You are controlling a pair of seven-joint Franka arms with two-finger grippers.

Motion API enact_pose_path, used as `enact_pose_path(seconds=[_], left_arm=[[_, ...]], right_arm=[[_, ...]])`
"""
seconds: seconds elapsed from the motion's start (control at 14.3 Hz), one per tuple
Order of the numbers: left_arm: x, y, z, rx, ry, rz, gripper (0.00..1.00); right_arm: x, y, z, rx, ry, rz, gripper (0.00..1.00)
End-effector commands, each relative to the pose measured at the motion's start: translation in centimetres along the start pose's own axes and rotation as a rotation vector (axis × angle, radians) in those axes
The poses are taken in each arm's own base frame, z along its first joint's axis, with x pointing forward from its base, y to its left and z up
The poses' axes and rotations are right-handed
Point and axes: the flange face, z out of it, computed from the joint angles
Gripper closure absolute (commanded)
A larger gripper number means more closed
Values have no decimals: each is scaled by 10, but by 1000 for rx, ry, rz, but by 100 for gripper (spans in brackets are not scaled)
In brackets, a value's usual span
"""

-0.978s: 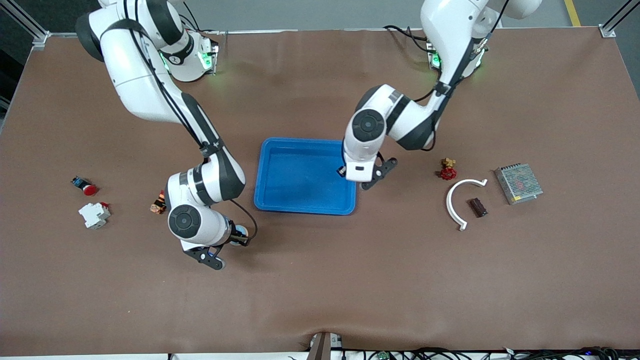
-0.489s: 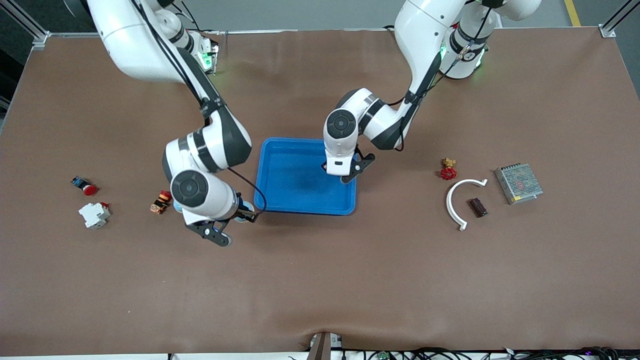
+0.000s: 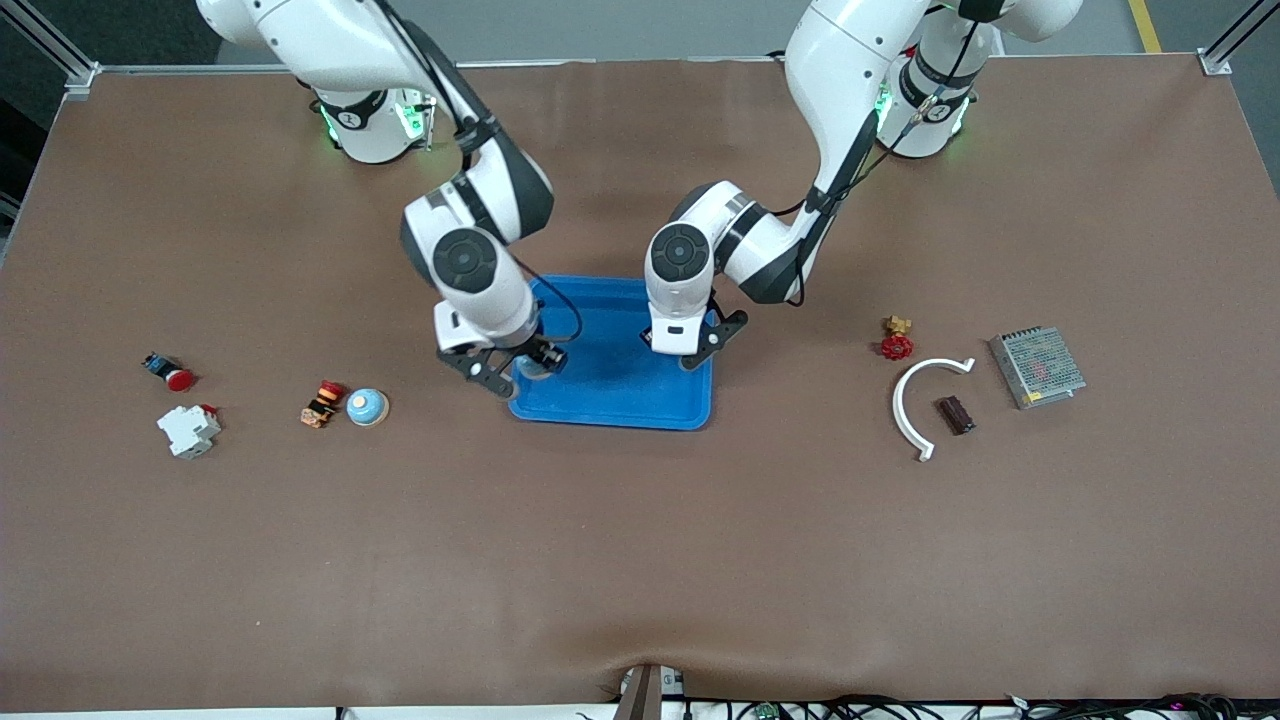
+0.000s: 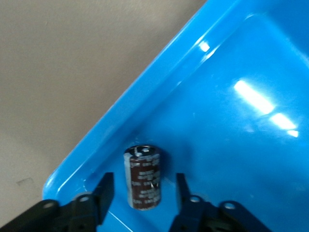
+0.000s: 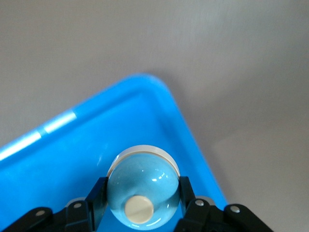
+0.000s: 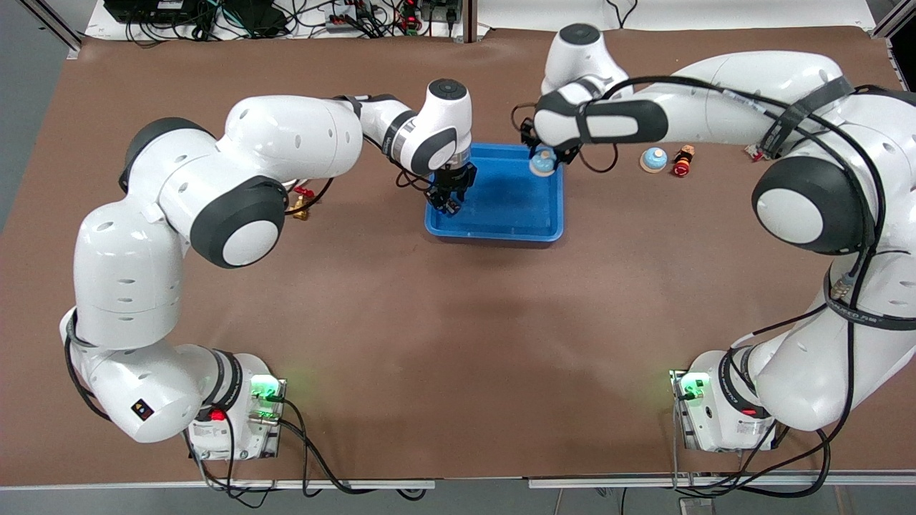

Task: Place electrolytic capacitor and blue bell in tray
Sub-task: 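Release the bell in the tray while the left gripper reaches the other capacitor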

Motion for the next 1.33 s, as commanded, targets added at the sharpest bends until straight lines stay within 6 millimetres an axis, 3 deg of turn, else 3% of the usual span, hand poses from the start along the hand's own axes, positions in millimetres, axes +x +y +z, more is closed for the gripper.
enact_pose_path(seconds=[0.0, 0.14, 0.42, 0.7, 1.05, 1.26], left_arm=[[20, 2, -45, -17, 16, -4, 0], [53, -9, -73, -1, 15, 25, 0], [136, -40, -95, 52, 44, 59, 0], [214, -84, -82, 138, 47, 113, 0], [316, -144, -81, 154, 21, 198, 2], [364, -176, -72, 159, 29, 261, 8]], right_arm=[[-21, 19, 3, 30, 24, 19, 100], [-37, 27, 22, 47, 34, 6, 100], [-51, 37, 45, 61, 42, -10, 100], [-68, 36, 54, 70, 45, -14, 100], [-68, 38, 68, 52, 41, -15, 100], [-68, 38, 78, 49, 39, -13, 100]])
